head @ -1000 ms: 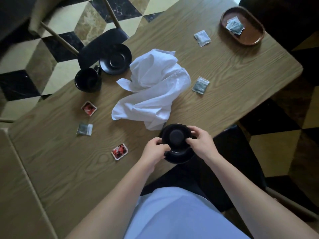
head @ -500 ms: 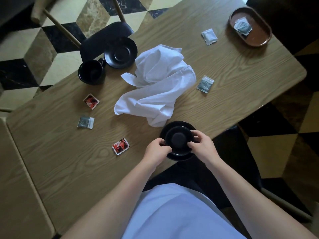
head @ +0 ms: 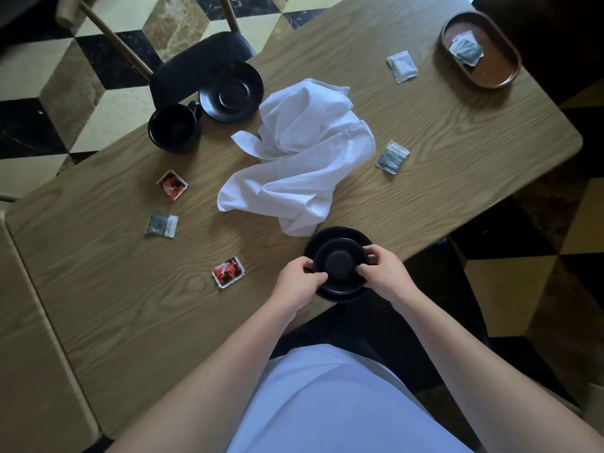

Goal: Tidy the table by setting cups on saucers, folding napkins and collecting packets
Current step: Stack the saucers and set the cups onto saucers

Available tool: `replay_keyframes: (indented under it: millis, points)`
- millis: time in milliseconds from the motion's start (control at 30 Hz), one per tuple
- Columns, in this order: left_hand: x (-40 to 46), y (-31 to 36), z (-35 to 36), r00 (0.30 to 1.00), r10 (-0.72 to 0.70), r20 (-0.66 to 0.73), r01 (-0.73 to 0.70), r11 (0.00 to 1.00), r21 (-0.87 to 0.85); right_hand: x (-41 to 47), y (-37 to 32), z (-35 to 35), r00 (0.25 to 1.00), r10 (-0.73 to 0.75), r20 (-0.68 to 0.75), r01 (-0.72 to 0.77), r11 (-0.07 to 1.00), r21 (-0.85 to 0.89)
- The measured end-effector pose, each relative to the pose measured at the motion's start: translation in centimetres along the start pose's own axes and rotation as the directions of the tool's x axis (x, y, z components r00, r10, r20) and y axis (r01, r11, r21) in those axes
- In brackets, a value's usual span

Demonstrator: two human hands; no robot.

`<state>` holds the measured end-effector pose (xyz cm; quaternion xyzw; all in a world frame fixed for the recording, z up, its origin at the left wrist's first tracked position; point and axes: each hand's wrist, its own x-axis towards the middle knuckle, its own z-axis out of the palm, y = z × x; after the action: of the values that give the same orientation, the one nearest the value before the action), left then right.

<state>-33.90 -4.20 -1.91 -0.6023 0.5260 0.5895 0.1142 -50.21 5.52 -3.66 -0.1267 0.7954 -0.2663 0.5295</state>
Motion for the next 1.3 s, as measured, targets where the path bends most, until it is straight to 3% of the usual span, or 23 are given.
replay_keyframes:
  millis: [333,500,567,667,733,800,867,933,1100,1300]
  points:
    - [0.2,-0.1,-0.3,0.997,0.075,-0.003,-0.075,0.997,0.014,-0.6,-0.7,0.1,0.999,-0.009,-0.036,0.007,0.999,-0.051]
    - [0.3,1.1,-3.3,0.972,0.151,-0.178,-0.133,0.985,0.11,0.0,-4.0,-3.2,0.995,0.023,0.093,0.018,0.911,-0.413]
    - [1.0,2.1,-5.6,0.963,0.124,-0.238,-0.121,0.992,0.026,0.5,-6.9,-4.6,0.995,0.001,0.095,0.048,0.859,-0.51]
    - [3.0,3.5,-9.9,0.963,0.016,-0.27,-0.09,0.96,-0.265,1.7,-13.1,-4.3,0.986,-0.088,0.141,0.151,0.828,-0.541]
    - [4.7,4.3,-13.4,0.965,-0.091,-0.245,-0.057,0.842,-0.536,3.4,-17.9,-2.2,0.965,-0.18,0.188,0.249,0.849,-0.467]
    - [6.5,5.3,-16.6,0.96,-0.207,-0.188,-0.024,0.611,-0.792,5.3,-22.6,1.3,0.94,-0.257,0.223,0.329,0.852,-0.407]
    - [8.3,6.2,-19.1,0.95,-0.28,-0.135,-0.026,0.361,-0.932,7.1,-26.7,5.4,0.915,-0.319,0.246,0.396,0.823,-0.408]
    - [10.1,7.1,-21.0,0.939,-0.312,-0.145,-0.07,0.24,-0.968,9.0,-30.1,9.2,0.897,-0.366,0.247,0.438,0.81,-0.391]
    - [14.1,8.4,-25.6,0.866,-0.374,-0.331,-0.225,0.298,-0.928,14.1,-35.2,15.4,0.902,-0.379,0.208,0.431,0.824,-0.368]
    - [16.8,8.5,-28.8,0.881,-0.289,-0.374,-0.222,0.446,-0.867,18.4,-36.1,18.7,0.873,-0.399,0.282,0.484,0.784,-0.388]
